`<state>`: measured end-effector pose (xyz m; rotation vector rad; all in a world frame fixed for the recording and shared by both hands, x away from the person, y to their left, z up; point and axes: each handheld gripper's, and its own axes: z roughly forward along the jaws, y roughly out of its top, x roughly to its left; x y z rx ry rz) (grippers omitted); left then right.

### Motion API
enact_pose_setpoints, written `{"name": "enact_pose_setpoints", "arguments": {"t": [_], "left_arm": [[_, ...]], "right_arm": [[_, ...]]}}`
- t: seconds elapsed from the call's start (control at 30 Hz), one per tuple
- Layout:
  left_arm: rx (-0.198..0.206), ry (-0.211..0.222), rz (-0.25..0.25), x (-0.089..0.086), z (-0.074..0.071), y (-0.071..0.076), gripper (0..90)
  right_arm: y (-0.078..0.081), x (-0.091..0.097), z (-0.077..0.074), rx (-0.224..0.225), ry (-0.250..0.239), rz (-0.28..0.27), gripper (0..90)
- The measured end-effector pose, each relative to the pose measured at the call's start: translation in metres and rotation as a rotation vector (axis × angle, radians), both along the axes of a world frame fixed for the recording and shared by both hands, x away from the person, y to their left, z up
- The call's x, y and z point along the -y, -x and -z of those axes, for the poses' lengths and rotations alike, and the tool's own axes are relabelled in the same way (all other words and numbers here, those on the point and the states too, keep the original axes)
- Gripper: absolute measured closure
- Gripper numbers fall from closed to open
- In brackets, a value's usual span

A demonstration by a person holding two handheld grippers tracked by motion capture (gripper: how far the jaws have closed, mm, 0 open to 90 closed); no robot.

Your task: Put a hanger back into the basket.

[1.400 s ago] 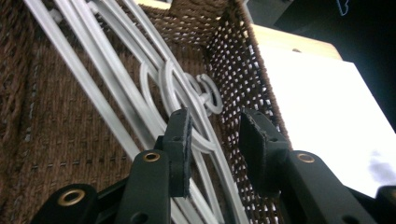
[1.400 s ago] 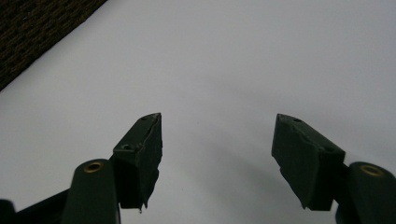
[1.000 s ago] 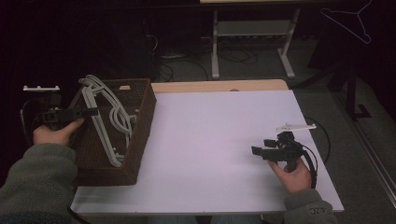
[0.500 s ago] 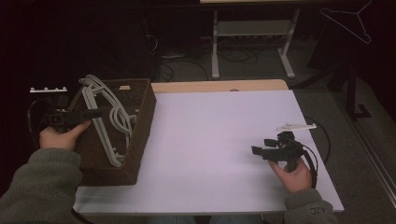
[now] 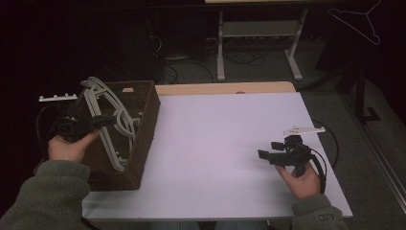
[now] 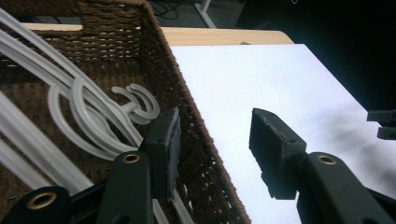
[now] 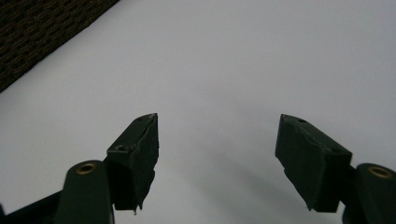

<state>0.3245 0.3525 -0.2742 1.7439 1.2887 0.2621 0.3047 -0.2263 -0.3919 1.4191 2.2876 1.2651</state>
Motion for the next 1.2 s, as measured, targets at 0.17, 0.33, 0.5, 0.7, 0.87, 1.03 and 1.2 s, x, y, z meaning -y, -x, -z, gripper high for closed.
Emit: {"name": "enact_pose_setpoints", "arguments": {"t": [0.17, 0.33, 0.5, 0.7, 0.87, 1.03, 1.2], "left_arm": [[0.012, 0.008, 0.017, 0.008, 0.003, 0.002, 49.7], [0.027, 0.004, 0.049, 0.020, 0.006, 0.004, 48.7], [0.037, 0.012, 0.070, 0.030, 0.010, 0.006, 48.1], [0.045, 0.027, 0.087, 0.040, 0.015, 0.009, 45.8], [0.053, 0.041, 0.112, 0.047, 0.019, 0.012, 43.5], [0.051, 0.061, 0.117, 0.053, 0.022, 0.015, 42.9], [0.061, 0.062, 0.125, 0.057, 0.026, 0.018, 41.1]], "right_arm": [[0.001, -0.001, 0.000, -0.002, -0.001, -0.005, 29.0], [0.003, 0.000, -0.002, 0.005, -0.008, -0.007, 28.8], [0.004, 0.000, -0.002, 0.007, -0.008, -0.014, 28.8], [0.004, 0.000, -0.002, 0.008, -0.007, -0.018, 28.8], [0.004, 0.000, -0.002, 0.009, -0.006, -0.022, 28.8], [0.004, -0.001, -0.002, 0.010, -0.008, -0.024, 28.7], [0.005, -0.001, -0.002, 0.015, -0.010, -0.030, 28.6]]}}
